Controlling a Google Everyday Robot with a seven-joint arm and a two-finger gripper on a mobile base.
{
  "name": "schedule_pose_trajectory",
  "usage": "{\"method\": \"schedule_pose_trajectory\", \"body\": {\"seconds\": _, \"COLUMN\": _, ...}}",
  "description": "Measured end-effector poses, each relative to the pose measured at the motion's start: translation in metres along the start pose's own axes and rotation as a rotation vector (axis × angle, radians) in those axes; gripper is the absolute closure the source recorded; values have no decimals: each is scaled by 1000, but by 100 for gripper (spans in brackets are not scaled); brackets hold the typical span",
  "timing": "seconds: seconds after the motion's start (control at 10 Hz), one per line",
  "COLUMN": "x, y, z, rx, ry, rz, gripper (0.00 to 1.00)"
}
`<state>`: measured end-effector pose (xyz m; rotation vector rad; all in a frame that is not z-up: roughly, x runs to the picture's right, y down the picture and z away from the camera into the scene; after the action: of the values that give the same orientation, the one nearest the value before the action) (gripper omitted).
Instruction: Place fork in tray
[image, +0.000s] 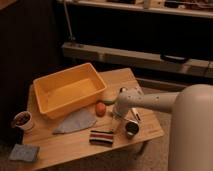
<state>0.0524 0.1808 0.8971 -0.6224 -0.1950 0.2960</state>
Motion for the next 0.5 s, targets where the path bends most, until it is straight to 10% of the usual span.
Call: {"method": "schedule_pose_trajectory", "body": {"seconds": 0.5, "x": 4, "y": 0, "z": -13, "rx": -1, "ry": 3, "rz": 3, "gripper": 20}}
